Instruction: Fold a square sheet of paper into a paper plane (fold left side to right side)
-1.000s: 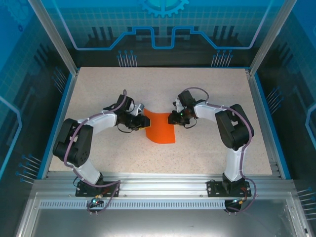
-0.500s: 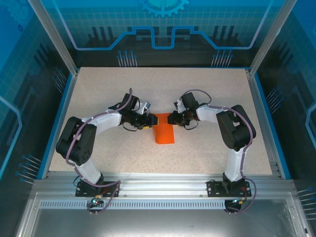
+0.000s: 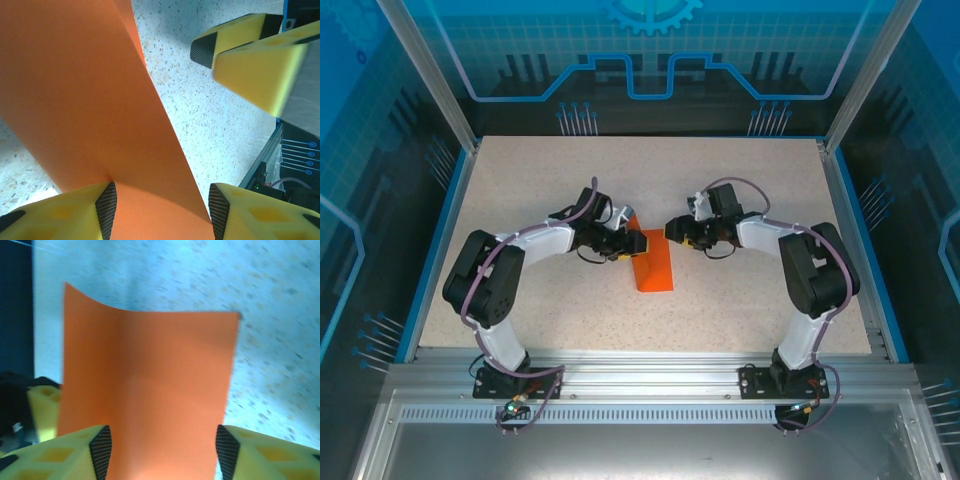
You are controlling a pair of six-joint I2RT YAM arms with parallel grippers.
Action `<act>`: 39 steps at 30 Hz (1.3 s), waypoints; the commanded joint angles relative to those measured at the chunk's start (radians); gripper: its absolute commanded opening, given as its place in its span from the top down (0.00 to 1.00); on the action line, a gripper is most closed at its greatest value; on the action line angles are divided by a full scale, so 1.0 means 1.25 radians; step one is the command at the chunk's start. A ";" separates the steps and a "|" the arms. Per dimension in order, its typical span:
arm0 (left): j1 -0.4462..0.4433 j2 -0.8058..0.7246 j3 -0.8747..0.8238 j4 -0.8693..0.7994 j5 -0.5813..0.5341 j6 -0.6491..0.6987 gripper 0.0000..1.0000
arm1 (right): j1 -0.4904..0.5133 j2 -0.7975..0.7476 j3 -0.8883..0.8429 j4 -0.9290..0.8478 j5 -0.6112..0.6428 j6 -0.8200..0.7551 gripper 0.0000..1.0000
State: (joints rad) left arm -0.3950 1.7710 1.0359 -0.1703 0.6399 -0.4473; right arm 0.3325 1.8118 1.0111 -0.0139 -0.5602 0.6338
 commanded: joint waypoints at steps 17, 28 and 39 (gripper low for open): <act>-0.017 0.025 0.024 0.016 0.034 -0.003 0.49 | 0.031 0.069 0.051 0.128 -0.156 0.110 0.40; -0.018 0.027 0.028 0.003 0.030 0.005 0.55 | 0.059 0.127 0.093 0.125 -0.170 0.122 0.59; -0.014 -0.066 0.018 -0.072 -0.088 0.028 0.45 | 0.037 0.087 0.065 0.037 -0.113 0.052 1.00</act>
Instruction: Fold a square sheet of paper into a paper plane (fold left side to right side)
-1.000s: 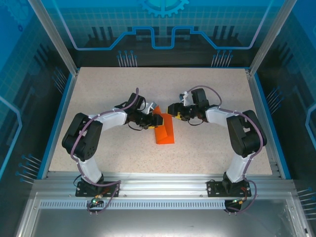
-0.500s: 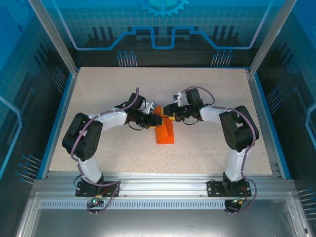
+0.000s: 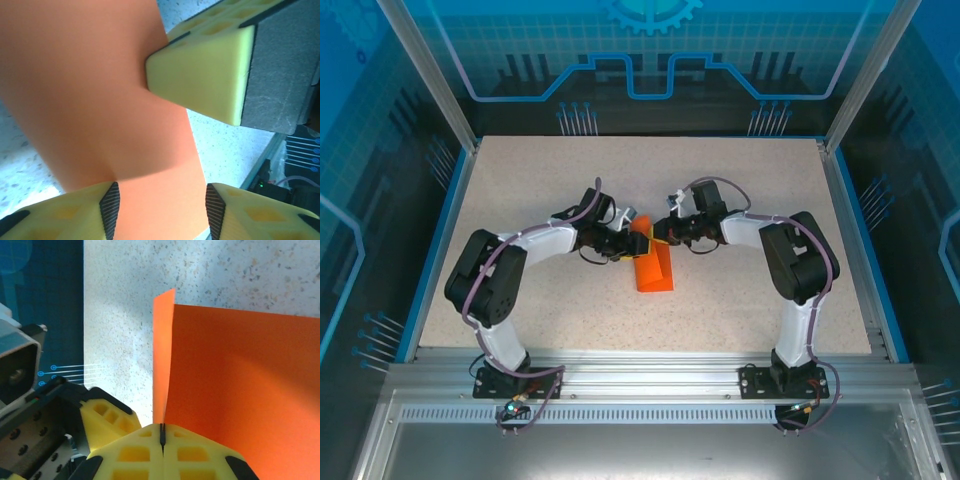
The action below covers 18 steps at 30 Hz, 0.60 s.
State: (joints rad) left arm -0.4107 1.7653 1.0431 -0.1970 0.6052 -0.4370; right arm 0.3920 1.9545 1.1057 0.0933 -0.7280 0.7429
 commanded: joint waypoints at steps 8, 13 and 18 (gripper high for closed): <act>0.001 -0.068 -0.003 -0.097 -0.181 -0.065 0.38 | -0.025 -0.038 -0.044 -0.084 0.057 -0.063 1.00; -0.008 -0.005 0.006 -0.061 -0.154 -0.116 0.38 | -0.026 -0.031 -0.045 -0.087 0.070 -0.067 1.00; -0.019 0.029 0.025 -0.060 -0.150 -0.130 0.38 | -0.028 -0.022 -0.042 -0.088 0.075 -0.070 1.00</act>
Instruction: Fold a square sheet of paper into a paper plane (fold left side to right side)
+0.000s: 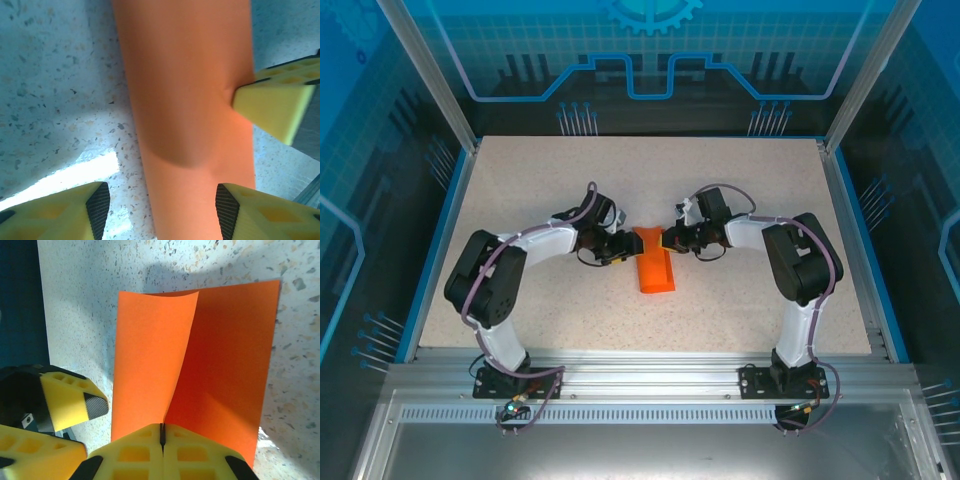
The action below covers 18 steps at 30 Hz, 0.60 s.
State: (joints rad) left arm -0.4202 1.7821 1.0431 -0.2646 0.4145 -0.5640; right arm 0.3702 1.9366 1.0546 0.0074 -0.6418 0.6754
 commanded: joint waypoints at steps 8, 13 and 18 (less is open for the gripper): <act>-0.028 0.062 0.049 -0.026 -0.006 -0.035 0.39 | -0.013 0.005 0.001 -0.013 0.008 -0.015 0.93; -0.036 0.077 0.057 -0.037 -0.017 -0.033 0.40 | -0.024 -0.007 -0.007 -0.017 0.013 -0.021 0.80; -0.038 0.089 0.066 -0.047 -0.025 -0.032 0.40 | -0.054 -0.053 -0.032 -0.050 0.059 -0.048 0.61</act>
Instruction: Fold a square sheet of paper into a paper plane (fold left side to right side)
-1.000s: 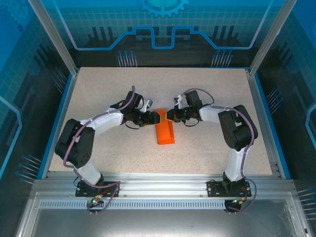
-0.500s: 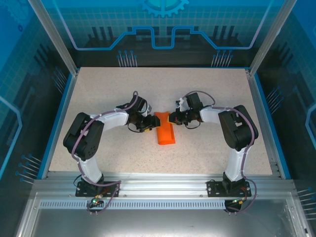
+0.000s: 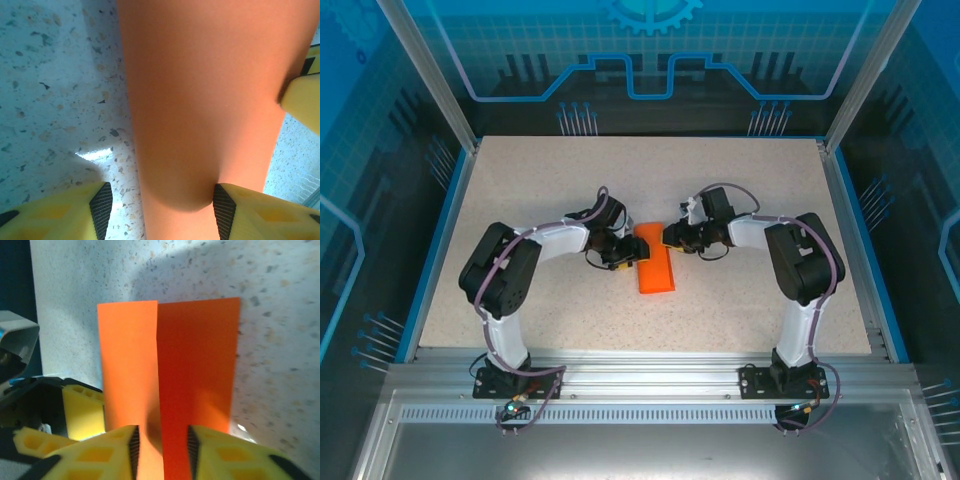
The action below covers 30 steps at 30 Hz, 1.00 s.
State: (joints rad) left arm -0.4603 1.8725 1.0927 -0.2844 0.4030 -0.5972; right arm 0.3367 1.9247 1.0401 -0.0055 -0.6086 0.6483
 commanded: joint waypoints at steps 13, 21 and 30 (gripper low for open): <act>-0.024 0.047 0.069 -0.067 -0.030 0.004 0.41 | -0.056 -0.105 -0.043 -0.144 0.136 -0.100 0.50; -0.030 0.058 0.084 -0.089 -0.042 0.014 0.41 | -0.057 -0.101 -0.044 -0.143 0.131 -0.100 0.50; -0.036 0.074 0.097 -0.100 -0.041 0.016 0.41 | -0.056 -0.098 -0.043 -0.143 0.122 -0.099 0.50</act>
State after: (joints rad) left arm -0.4911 1.9312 1.1908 -0.3702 0.3622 -0.5953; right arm 0.2760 1.8191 0.9939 -0.1612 -0.4484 0.5407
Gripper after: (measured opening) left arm 0.591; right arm 0.498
